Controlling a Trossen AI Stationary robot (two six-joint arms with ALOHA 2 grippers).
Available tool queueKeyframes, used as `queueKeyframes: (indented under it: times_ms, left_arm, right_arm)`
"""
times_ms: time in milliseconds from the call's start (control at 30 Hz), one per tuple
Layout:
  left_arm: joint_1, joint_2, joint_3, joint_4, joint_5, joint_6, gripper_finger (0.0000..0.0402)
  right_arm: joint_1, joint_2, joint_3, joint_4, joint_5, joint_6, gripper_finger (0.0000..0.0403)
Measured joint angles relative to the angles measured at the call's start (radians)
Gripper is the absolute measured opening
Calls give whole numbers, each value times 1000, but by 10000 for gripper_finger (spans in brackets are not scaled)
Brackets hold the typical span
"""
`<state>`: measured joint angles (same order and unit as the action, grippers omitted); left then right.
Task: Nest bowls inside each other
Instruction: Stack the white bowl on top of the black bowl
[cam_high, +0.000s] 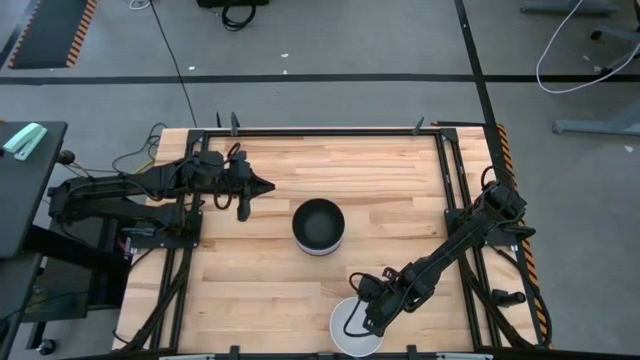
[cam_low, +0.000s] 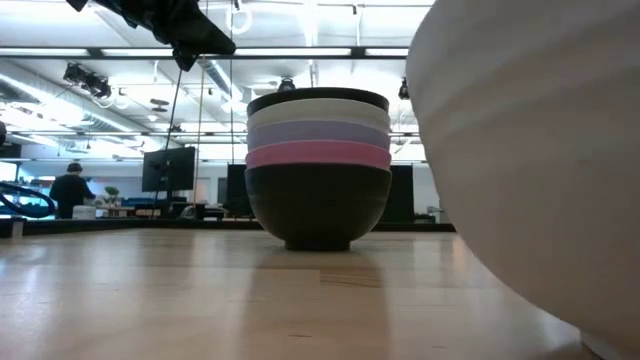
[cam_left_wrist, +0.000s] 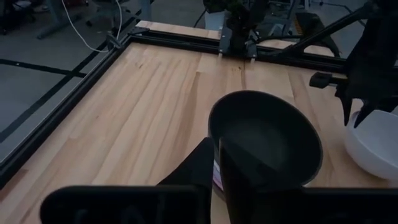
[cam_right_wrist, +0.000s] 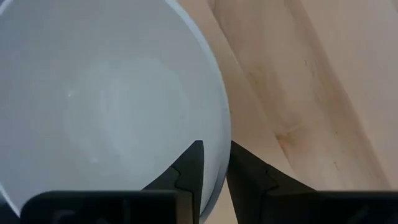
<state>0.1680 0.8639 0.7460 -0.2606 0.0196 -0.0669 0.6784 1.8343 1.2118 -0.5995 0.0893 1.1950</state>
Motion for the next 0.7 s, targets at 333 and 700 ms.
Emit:
queueKeyframes:
  times_ms: [333,700]
  left_arm:
    - [-3,0,0,0,0,0,34]
    - [-3,0,0,0,0,1,32]
  right_arm:
    - [-13,0,0,-18,6,-31,22]
    - [-31,0,0,-12,118,-193,7]
